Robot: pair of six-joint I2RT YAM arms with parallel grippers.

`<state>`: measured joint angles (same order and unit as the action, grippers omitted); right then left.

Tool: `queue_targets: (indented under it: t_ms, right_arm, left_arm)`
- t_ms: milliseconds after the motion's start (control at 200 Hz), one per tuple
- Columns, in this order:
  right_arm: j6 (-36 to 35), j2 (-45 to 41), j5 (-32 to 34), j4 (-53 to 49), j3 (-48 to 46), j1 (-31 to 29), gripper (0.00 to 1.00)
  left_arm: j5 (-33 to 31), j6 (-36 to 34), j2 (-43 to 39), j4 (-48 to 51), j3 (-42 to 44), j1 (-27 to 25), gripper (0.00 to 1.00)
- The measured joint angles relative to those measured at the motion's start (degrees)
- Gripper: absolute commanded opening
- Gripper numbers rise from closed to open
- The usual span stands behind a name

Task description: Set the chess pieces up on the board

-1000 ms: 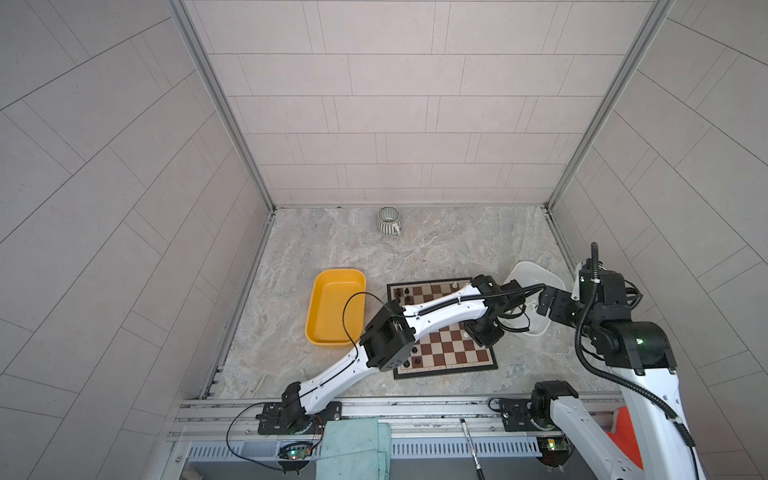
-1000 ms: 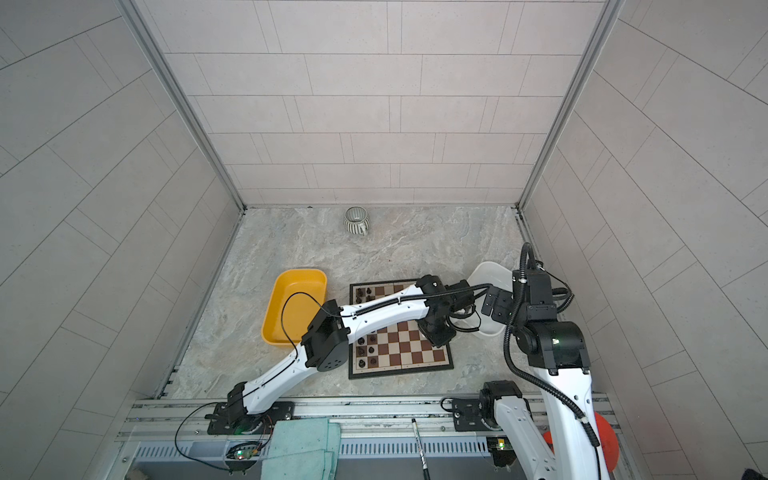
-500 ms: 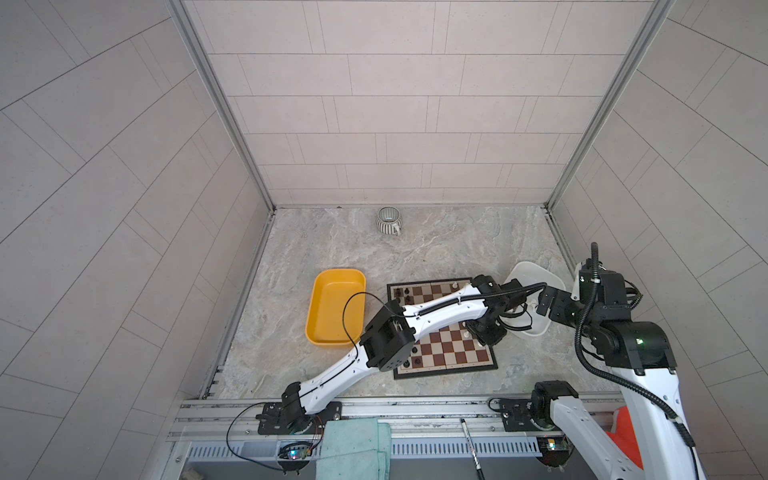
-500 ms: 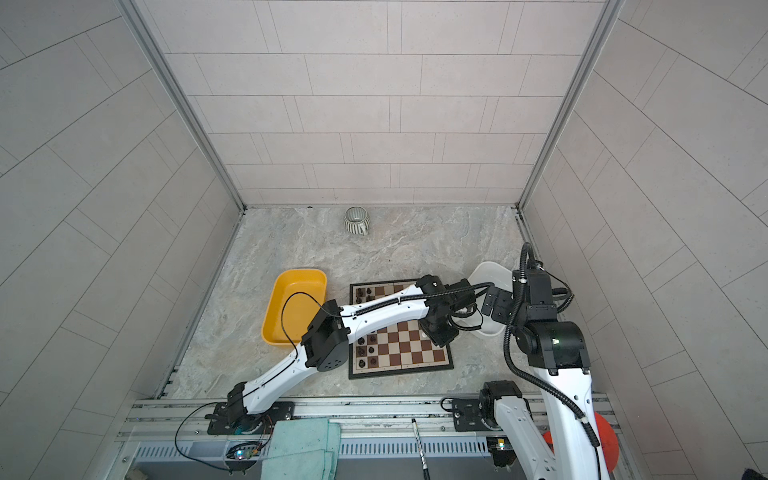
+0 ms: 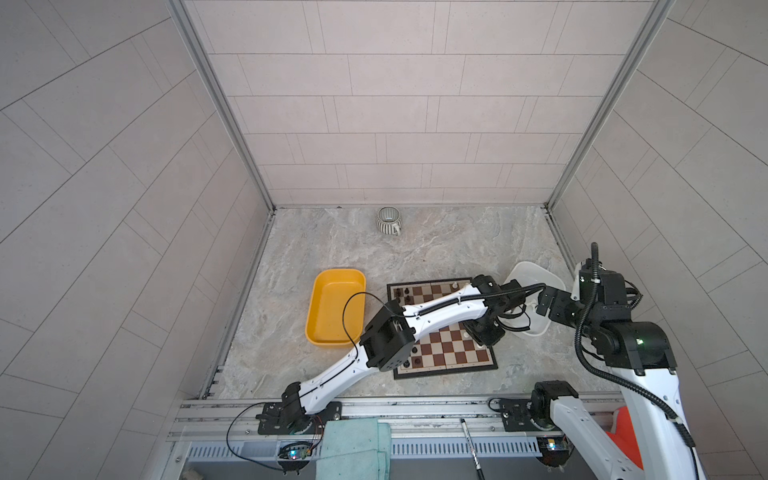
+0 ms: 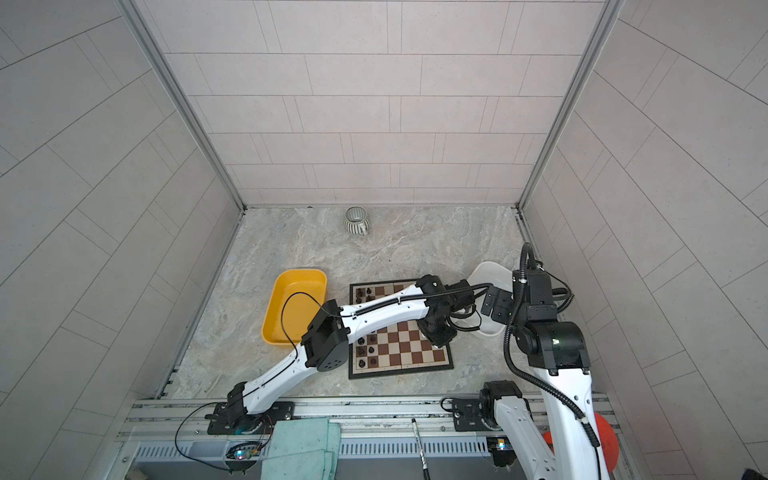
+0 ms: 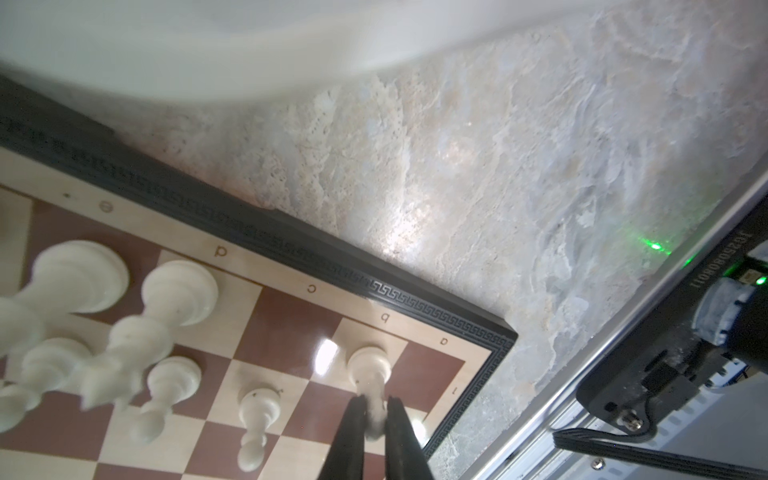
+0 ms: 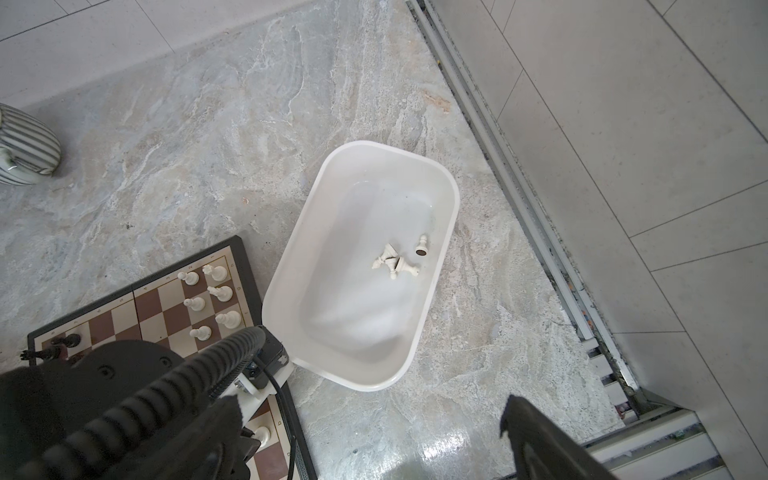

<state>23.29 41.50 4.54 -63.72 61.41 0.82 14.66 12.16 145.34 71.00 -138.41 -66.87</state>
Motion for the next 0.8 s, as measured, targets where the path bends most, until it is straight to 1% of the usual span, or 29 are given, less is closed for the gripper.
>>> queue_targets:
  t_ms: [205,400,701,801]
  right_arm:
    - [0.00,0.00,-0.44,0.00,0.00,0.00,0.99]
    - [0.00,0.00,-0.66,0.02,0.00,0.00,0.99]
    - [0.00,0.57,-0.70,0.11,-0.59,0.00,0.99]
    - [0.26,2.01,-1.20,0.39,-0.59,0.44,0.99]
  left_arm:
    - [-0.20,0.04,0.00,0.20,0.02,0.00,0.14]
    - [-0.26,0.35,0.00,0.11,0.04,0.00,0.27]
    - [2.58,0.48,-0.72,-3.32,0.79,0.35,0.34]
    - [3.32,0.46,-3.85,-3.89,1.77,0.94,0.36]
